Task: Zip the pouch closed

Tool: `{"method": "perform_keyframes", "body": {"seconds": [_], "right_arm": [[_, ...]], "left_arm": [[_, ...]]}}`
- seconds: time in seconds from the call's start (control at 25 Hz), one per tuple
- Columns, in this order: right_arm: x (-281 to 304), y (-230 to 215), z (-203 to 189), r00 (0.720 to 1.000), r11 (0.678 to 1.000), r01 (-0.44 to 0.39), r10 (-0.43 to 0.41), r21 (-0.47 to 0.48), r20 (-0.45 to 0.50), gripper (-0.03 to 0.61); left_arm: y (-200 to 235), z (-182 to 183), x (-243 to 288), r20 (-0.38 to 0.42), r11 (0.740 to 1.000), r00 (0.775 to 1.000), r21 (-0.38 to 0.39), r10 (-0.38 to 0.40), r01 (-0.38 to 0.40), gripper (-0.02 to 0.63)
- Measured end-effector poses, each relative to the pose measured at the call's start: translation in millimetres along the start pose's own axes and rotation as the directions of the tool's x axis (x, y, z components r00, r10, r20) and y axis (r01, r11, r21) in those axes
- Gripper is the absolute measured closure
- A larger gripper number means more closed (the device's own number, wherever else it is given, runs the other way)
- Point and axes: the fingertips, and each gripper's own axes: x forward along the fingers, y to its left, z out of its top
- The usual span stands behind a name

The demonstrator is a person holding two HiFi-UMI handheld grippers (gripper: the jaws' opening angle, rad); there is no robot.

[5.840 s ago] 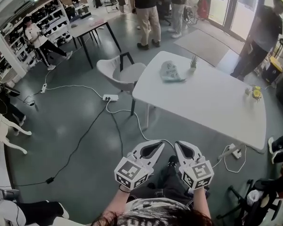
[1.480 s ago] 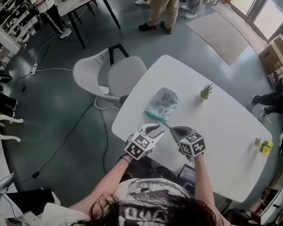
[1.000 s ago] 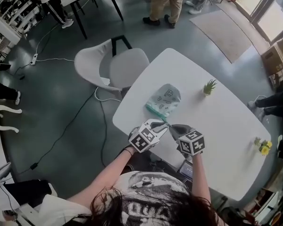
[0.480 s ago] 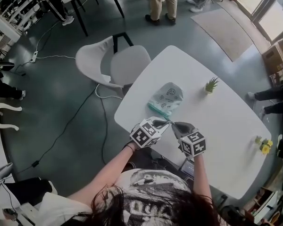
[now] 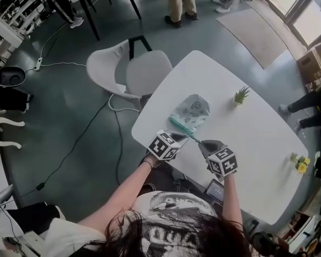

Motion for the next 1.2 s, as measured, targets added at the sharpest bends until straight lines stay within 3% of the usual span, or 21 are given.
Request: {"method": "perform_keyframes", "body": {"seconds": [0.4, 1.2], "right_arm": [[-7, -18, -13, 0.999, 0.998, 0.048, -0.047, 0.029, -0.019, 0.574], [-5, -42, -17, 0.997, 0.995, 0.078, -0.077, 0.063, -0.03, 0.575]], "left_arm": [[44, -8, -4, -0.055, 0.996, 0.994, 0.018, 0.09, -0.089, 0.601], [94, -6, -23, -0.11, 0.982, 0.977, 0.067, 0.183, -0.177, 0.6]]}}
